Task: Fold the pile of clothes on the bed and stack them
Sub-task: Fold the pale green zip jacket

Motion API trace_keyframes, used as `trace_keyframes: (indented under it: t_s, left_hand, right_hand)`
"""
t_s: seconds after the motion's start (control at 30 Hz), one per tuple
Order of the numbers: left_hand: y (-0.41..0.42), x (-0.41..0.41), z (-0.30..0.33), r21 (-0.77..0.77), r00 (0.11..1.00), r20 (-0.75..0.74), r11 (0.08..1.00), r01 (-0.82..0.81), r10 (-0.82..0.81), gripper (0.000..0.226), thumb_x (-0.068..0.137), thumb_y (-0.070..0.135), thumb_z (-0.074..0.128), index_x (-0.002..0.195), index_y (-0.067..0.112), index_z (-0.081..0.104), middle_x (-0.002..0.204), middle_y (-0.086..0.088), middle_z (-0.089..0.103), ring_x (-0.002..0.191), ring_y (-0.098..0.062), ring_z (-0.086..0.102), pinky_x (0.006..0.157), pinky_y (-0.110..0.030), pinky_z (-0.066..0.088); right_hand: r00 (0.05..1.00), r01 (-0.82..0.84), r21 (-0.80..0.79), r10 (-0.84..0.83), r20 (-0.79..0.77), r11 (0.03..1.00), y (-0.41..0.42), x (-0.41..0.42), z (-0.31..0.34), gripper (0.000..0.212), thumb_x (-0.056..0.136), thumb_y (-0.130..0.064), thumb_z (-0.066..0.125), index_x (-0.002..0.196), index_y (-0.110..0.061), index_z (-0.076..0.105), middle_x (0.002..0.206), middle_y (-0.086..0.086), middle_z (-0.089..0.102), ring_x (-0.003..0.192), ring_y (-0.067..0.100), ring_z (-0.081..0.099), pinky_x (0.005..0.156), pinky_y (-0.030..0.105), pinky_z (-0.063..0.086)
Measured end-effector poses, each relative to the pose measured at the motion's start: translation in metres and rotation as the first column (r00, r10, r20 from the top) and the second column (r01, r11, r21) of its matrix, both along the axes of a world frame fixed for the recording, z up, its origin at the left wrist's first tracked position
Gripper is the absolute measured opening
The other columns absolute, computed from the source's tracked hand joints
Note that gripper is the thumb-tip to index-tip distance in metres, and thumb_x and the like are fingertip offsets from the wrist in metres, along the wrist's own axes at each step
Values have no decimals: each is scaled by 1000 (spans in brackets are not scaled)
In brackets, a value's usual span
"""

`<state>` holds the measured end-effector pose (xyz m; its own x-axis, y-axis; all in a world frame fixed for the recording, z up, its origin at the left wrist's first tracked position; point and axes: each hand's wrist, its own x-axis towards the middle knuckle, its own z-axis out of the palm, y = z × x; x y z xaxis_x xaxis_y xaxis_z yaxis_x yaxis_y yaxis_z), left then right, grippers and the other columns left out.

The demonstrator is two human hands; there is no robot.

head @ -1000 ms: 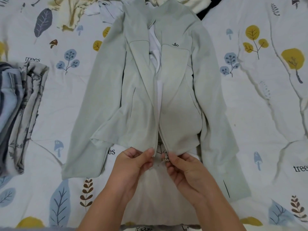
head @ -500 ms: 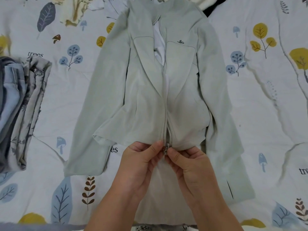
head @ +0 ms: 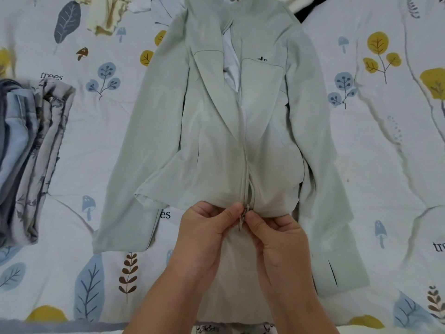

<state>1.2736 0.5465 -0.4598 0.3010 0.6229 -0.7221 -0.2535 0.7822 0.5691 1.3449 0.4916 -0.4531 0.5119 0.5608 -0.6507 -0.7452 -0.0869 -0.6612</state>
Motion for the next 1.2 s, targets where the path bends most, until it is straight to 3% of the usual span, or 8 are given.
trace_keyframes:
  t_s: [0.13,0.3,0.9,0.97,1.03,1.1,1.2]
  left_hand:
    - [1,-1,1,-26,999,35,999,-31,32,8,62,5,65,59,6,72,65,-11,70,59,-14,68,55,-18,53]
    - [-1,1,0,-61,994,53,994,-89,92,9,61,6,65,65,2,71,67,-11,67,58,-13,64,59,-19,55]
    - [-6,4,-2,26,998,44,999,-36,35,12,58,8,68,68,3,73,71,-14,70,65,-17,67,62,-21,56]
    - [-6,3,-2,65,1000,2,998,-11,10,10,57,8,70,66,4,72,69,-13,70,64,-18,68,61,-23,56]
    - [-5,1,-3,161,988,-139,983,90,-68,5,63,3,72,63,7,71,67,-11,70,64,-18,68,61,-24,56]
    - [-5,-2,-6,235,951,-277,950,207,-139,15,73,-4,69,66,9,71,67,-8,71,64,-16,68,61,-22,55]
    - [-1,-4,-8,230,927,-319,933,277,-196,14,76,-3,68,67,8,70,65,-7,70,61,-14,66,60,-21,54]
  right_hand:
    - [998,-44,-3,44,33,999,1,8,3,18,63,0,67,70,-13,77,73,9,73,66,13,70,58,17,53]
    - [983,-132,-101,143,118,986,-3,6,0,24,74,13,65,73,-10,75,80,13,74,73,19,71,62,19,54]
    - [993,-44,-40,48,108,998,-3,4,-6,19,74,8,64,80,-7,75,85,14,73,79,21,71,66,21,54]
    - [995,-45,-32,48,84,998,-2,6,-5,19,72,8,65,77,-7,76,82,14,73,76,20,71,65,21,54]
    - [994,-61,-54,66,92,997,-2,8,-6,22,72,9,65,73,-10,76,77,14,73,71,19,70,63,20,54]
    - [988,-77,-101,89,129,992,-3,9,-7,26,73,12,65,69,-11,76,73,12,72,68,18,69,60,20,54]
    - [995,-77,-90,82,60,993,-3,10,-9,21,69,9,67,67,-10,76,72,12,72,65,16,69,58,19,53]
